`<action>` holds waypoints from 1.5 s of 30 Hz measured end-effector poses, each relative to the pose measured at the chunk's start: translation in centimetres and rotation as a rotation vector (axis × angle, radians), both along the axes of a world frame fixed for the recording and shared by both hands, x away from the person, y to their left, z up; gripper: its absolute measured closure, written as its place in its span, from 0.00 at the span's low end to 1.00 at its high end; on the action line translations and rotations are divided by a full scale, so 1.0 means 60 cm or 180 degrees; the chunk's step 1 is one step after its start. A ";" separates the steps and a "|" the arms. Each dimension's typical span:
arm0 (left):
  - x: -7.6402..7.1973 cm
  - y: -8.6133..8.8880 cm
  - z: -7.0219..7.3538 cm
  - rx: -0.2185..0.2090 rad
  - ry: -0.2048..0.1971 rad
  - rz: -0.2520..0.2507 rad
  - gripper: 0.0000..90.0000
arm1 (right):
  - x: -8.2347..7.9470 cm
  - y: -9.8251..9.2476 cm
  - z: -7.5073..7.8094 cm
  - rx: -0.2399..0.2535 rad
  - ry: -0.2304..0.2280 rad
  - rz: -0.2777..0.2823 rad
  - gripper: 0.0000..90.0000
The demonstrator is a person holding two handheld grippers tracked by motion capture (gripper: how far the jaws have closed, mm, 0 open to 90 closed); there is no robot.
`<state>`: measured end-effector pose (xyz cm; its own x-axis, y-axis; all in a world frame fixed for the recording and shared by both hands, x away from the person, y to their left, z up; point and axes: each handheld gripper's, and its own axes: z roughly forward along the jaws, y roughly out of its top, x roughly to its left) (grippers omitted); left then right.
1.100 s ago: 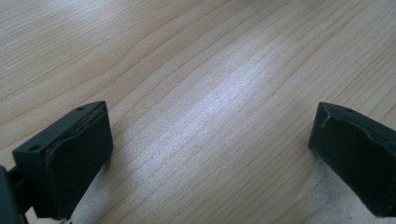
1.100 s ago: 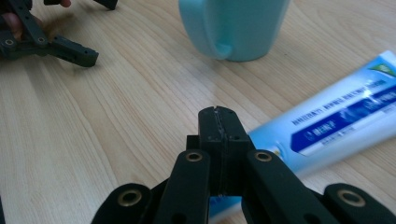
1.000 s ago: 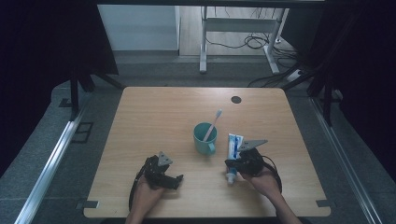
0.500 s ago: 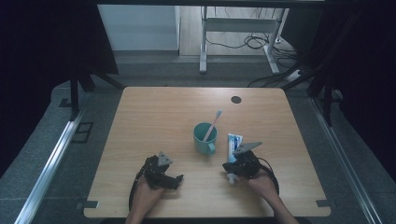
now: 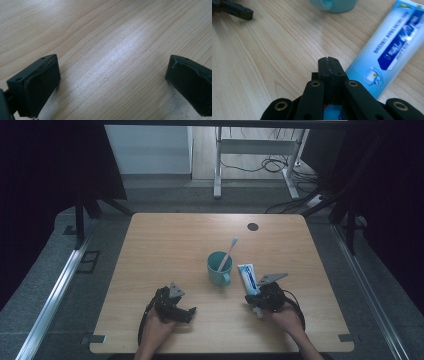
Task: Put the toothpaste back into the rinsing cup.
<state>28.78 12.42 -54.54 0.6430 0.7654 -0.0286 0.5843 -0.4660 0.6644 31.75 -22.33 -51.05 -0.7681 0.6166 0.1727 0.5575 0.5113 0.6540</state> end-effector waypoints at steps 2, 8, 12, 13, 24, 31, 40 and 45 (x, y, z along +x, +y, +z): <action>0.000 0.000 0.000 0.0001 -0.0001 0.0000 0.00 | 0.000 -0.006 -0.001 0.0003 -0.0003 -0.0013 0.98; 0.000 0.000 0.000 0.0007 -0.0005 -0.0006 0.00 | -0.002 -0.023 -0.001 -0.0003 0.0010 -0.0077 0.97; 0.000 0.000 0.000 0.0004 -0.0003 -0.0004 0.00 | -0.002 -0.034 -0.001 -0.0020 0.0014 -0.0128 0.97; 0.000 0.000 0.000 0.0003 -0.0002 -0.0003 0.00 | -0.002 -0.036 -0.001 -0.0019 0.0012 -0.0143 0.97; 0.000 0.000 0.000 0.0007 -0.0005 -0.0006 0.00 | -0.004 -0.041 0.020 -0.0091 -0.0038 -0.0123 0.89; 0.000 0.000 0.000 0.0003 -0.0001 0.0002 0.00 | 0.001 -0.053 0.036 -0.0237 -0.0057 -0.0187 0.80; 0.000 0.000 0.000 0.0005 -0.0002 0.0003 0.00 | 0.018 -0.054 0.041 -0.0447 0.0078 -0.0270 0.66; 0.000 0.000 0.000 0.0008 -0.0004 -0.0002 0.00 | 0.030 -0.048 0.039 -0.0584 0.0223 -0.0288 0.59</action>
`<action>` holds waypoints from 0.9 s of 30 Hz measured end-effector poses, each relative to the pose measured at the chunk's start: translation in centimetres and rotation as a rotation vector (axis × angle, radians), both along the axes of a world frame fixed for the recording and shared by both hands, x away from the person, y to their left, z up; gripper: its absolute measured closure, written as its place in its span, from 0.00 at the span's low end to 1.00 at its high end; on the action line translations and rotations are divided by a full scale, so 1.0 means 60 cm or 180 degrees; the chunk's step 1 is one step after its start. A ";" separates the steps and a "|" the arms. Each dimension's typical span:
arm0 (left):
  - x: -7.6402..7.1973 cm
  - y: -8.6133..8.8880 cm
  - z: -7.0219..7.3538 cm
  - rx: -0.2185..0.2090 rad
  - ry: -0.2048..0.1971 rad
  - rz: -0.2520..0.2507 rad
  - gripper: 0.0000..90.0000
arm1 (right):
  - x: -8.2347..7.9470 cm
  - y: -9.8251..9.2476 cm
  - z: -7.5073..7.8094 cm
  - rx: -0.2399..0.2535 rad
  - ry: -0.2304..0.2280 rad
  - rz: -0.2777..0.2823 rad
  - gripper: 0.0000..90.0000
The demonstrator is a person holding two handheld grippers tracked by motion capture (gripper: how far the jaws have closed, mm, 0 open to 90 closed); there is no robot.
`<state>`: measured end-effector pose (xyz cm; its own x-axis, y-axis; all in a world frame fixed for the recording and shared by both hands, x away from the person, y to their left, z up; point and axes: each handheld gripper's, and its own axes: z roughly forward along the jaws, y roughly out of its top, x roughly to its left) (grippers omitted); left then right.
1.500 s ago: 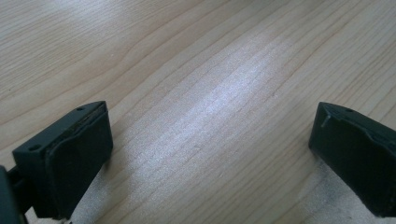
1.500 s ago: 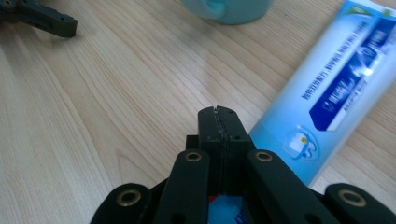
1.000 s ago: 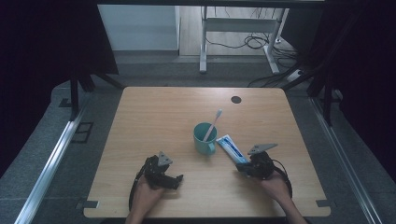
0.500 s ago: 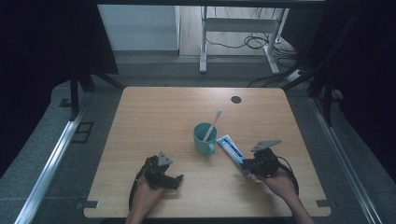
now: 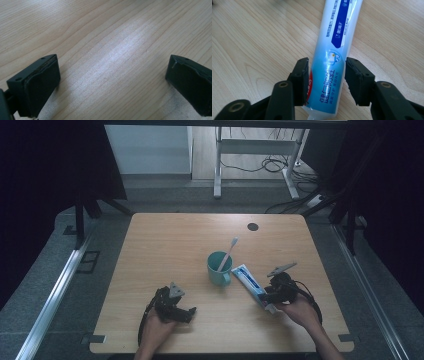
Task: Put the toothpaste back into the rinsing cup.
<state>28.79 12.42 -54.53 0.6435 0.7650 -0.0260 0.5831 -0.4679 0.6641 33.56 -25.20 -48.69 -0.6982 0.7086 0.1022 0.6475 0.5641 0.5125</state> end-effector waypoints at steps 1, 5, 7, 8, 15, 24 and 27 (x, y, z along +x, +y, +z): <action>0.000 0.000 0.000 0.0000 0.0000 0.0000 0.00 | 0.003 0.001 -0.001 -0.0027 0.0023 0.0004 0.57; 0.000 0.000 0.000 -0.0002 0.0005 0.0003 0.00 | 0.012 0.006 -0.001 -0.0110 0.0107 -0.0010 0.54; 0.000 0.000 0.000 -0.0004 0.0005 0.0006 0.00 | 0.017 0.009 -0.001 -0.0140 0.0161 -0.0017 0.52; 0.000 0.000 0.000 -0.0005 0.0006 0.0007 0.00 | 0.020 0.010 -0.001 -0.0159 0.0194 -0.0016 0.52; 0.000 0.000 0.000 0.0000 0.0013 0.0004 0.00 | 0.038 0.026 -0.001 -0.0311 0.0383 -0.0039 0.46; 0.000 0.000 0.000 -0.0001 0.0012 0.0005 0.00 | 0.061 0.054 -0.004 -0.0650 0.0581 -0.0038 0.43; 0.000 0.000 0.000 0.0000 0.0013 0.0005 0.00 | 0.068 0.061 -0.006 -0.0724 0.0646 -0.0041 0.43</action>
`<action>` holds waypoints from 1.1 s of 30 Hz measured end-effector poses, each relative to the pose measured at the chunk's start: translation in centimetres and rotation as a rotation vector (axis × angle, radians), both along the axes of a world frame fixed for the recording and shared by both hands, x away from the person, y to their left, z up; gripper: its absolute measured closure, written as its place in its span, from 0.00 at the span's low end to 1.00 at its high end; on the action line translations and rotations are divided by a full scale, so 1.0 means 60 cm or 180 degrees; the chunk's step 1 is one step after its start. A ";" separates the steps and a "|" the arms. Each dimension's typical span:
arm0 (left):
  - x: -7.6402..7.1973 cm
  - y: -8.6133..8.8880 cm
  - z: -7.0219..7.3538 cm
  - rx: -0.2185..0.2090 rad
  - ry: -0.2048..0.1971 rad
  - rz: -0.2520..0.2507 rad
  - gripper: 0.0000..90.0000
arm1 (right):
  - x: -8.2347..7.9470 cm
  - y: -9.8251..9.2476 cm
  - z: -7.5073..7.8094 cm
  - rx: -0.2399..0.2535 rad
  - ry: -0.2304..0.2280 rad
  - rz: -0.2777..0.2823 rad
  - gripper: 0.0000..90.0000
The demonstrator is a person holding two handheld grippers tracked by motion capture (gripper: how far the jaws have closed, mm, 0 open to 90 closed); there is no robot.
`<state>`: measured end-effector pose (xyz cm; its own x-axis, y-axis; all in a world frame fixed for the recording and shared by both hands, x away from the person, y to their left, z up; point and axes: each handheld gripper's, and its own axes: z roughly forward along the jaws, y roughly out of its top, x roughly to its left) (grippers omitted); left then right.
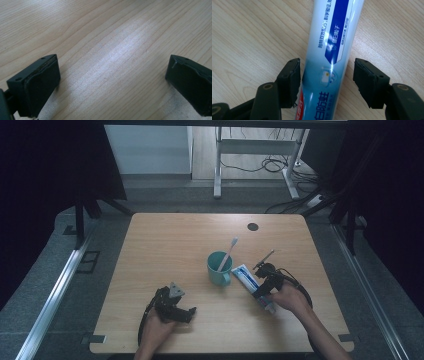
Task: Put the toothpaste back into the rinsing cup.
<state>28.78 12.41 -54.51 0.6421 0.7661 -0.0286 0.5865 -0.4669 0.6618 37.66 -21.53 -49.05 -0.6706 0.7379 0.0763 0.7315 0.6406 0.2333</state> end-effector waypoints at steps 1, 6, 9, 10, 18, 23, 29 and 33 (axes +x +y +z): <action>0.000 0.000 0.000 0.0001 -0.0001 0.0000 0.00 | 0.002 0.002 0.000 -0.0033 0.0027 0.0000 0.43; 0.000 0.000 0.000 0.0000 0.0001 0.0001 0.00 | 0.016 0.013 -0.004 -0.0183 0.0164 -0.0015 0.42; 0.000 0.000 0.000 0.0001 0.0000 0.0000 0.00 | 0.024 0.020 -0.005 -0.0269 0.0204 -0.0003 0.41; 0.000 0.000 0.000 0.0001 -0.0001 0.0000 0.00 | 0.026 0.023 -0.006 -0.0288 0.0214 -0.0005 0.41; 0.000 0.000 0.000 0.0006 -0.0004 -0.0007 0.00 | 0.045 0.038 -0.010 -0.0365 0.0291 -0.0021 0.43; 0.000 0.000 0.000 0.0005 -0.0003 -0.0007 0.00 | 0.051 0.049 -0.014 -0.0424 0.0367 -0.0081 0.46; 0.000 0.000 0.000 0.0006 -0.0002 -0.0008 0.00 | 0.056 0.056 -0.019 -0.0473 0.0402 -0.0078 0.52; 0.000 0.000 0.000 0.0007 -0.0004 -0.0008 0.00 | 0.059 0.054 -0.017 -0.0467 0.0453 -0.0129 0.57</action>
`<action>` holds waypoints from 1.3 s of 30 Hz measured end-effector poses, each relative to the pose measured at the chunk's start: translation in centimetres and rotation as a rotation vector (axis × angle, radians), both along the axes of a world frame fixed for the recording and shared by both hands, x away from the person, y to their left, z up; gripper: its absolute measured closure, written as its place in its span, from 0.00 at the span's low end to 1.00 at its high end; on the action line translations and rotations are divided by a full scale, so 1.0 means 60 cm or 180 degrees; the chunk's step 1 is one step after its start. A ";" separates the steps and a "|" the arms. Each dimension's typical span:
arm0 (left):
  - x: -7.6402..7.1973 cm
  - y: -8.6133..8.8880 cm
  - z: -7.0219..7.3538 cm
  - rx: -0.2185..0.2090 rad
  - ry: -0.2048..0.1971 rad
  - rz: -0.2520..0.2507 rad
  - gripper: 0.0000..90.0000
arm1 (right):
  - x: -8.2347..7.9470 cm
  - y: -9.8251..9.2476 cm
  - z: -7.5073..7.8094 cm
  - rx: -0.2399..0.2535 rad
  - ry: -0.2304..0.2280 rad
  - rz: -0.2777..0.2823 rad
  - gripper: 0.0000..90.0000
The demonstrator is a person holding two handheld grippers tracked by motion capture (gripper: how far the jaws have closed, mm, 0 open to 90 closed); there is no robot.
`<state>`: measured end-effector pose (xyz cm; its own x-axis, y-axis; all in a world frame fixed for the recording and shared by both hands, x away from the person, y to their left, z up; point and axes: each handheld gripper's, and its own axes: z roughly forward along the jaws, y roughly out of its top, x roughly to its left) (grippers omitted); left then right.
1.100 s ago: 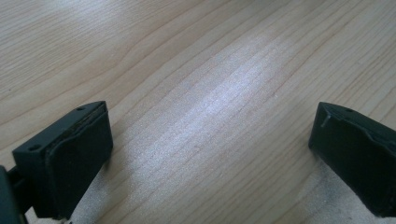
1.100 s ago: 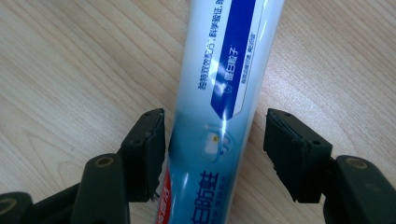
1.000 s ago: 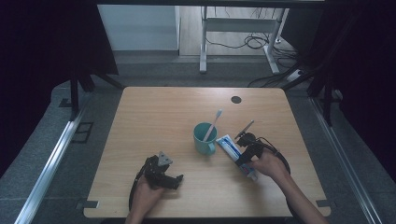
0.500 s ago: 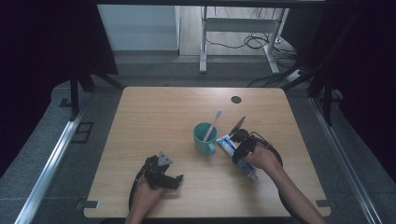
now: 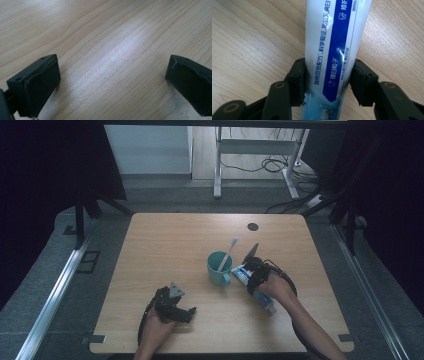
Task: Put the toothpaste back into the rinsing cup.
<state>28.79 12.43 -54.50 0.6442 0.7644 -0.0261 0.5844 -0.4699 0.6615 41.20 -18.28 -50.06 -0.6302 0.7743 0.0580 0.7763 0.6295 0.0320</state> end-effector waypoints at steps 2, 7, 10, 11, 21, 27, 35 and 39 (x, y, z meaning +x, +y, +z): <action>0.000 0.000 0.000 -0.0001 0.0002 0.0001 0.00 | 0.001 -0.003 0.001 0.0024 0.0011 0.0003 0.60; 0.000 0.000 0.000 0.0007 0.0002 -0.0004 0.00 | 0.000 -0.008 0.009 0.0084 -0.0030 0.0045 0.71; 0.000 0.000 0.000 0.0007 0.0001 -0.0004 0.00 | -0.003 -0.011 0.012 0.0078 -0.0087 0.0083 0.75; 0.000 0.000 0.000 0.0007 0.0002 -0.0005 0.00 | -0.003 -0.012 0.013 0.0089 -0.0101 0.0085 0.76; 0.000 0.000 0.000 0.0007 0.0002 -0.0005 0.00 | -0.008 -0.027 0.017 0.0181 -0.0171 0.0078 0.79; 0.000 0.000 0.000 0.0008 0.0001 -0.0006 0.00 | -0.014 -0.035 0.022 0.0262 -0.0256 0.0143 0.80; 0.000 0.000 0.000 0.0004 0.0003 -0.0003 0.00 | -0.027 -0.046 0.041 0.0391 -0.0434 0.0172 0.80; 0.000 0.000 0.000 0.0002 0.0006 0.0002 0.00 | -0.032 -0.050 0.048 0.0445 -0.0503 0.0185 0.80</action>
